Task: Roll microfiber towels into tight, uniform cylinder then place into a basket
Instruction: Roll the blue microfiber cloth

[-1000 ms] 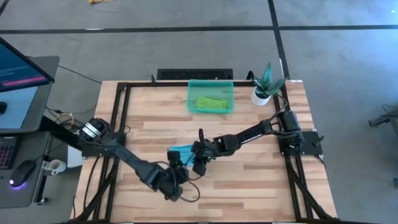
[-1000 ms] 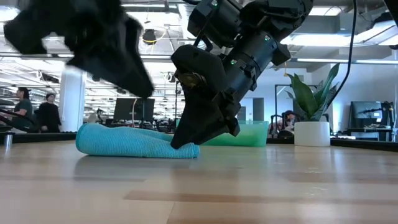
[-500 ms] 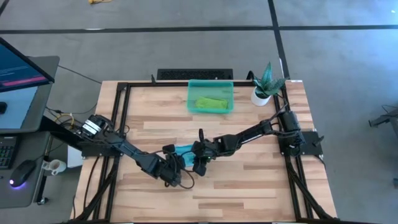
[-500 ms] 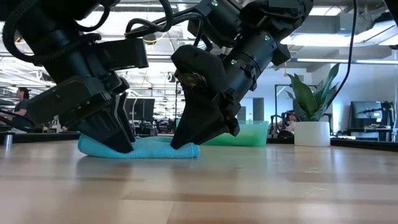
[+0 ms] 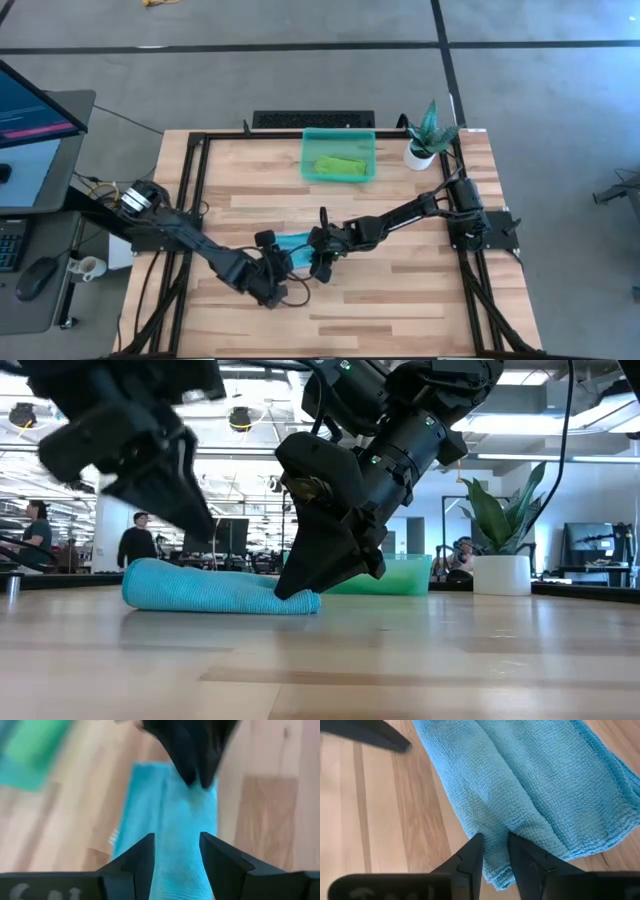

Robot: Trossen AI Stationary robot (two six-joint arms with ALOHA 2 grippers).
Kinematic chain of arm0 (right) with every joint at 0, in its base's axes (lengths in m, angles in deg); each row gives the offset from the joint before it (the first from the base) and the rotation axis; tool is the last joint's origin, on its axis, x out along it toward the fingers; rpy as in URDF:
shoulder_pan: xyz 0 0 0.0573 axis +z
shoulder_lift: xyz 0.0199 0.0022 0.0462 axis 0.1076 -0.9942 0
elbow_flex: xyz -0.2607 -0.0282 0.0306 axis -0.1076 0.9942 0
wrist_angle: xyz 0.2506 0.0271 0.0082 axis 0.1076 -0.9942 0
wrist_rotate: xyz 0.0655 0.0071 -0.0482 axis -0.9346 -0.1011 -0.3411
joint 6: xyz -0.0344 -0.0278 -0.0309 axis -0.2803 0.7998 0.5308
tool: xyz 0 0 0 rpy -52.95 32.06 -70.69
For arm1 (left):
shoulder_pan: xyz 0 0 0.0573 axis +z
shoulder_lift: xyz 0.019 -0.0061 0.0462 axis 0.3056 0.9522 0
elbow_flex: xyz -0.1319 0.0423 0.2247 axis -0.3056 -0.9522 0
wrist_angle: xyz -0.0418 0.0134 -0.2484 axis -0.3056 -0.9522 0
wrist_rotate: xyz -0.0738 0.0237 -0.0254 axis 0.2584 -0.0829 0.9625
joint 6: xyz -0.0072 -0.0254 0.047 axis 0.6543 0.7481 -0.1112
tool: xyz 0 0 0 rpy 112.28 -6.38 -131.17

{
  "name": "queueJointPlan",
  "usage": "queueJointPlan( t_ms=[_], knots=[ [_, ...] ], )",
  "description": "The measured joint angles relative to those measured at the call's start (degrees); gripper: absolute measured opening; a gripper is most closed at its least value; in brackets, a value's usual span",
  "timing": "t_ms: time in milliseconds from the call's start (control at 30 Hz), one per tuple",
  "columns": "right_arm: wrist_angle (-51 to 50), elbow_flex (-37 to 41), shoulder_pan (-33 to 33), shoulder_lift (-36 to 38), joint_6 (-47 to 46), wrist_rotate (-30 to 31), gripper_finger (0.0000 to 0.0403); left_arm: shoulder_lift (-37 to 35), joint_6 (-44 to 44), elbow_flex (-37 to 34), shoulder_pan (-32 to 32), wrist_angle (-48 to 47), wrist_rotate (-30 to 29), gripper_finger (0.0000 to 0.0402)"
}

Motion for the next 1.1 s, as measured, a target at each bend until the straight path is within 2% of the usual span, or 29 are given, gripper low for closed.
queueJointPlan(
  t_ms=[100,233,467,633,767,967,1100],
  knots=[
    [0.0,0.0,0.0,0.0,0.0,0.0,0.0118,-0.8,0.5,0.0,-1.9,0.9,-4.2,0.0149],
    [0.0,0.0,0.0,0.0,0.0,0.0,0.0118,-0.1,-1.0,-1.3,-3.0,6.4,-4.3,0.0149],
    [0.3,0.1,0.0,0.0,-0.1,0.0,0.0118,0.6,-3.6,-8.0,-0.2,16.7,2.3,0.0149],
    [0.9,0.1,0.0,-0.1,-0.2,-0.2,0.0118,0.5,-1.5,-13.2,3.2,22.5,8.4,0.0149],
    [1.0,0.1,0.2,-0.1,-0.3,-0.1,0.0118,0.1,-0.1,-17.2,4.6,29.3,10.6,0.0149],
    [1.7,0.2,0.4,-0.2,-1.5,0.0,0.0119,0.0,2.3,-18.6,5.0,30.0,13.1,0.0149],
    [1.8,0.2,0.7,-0.2,-1.1,0.1,0.0136,0.0,2.3,-18.7,5.0,30.0,13.5,0.0149]
  ],
)
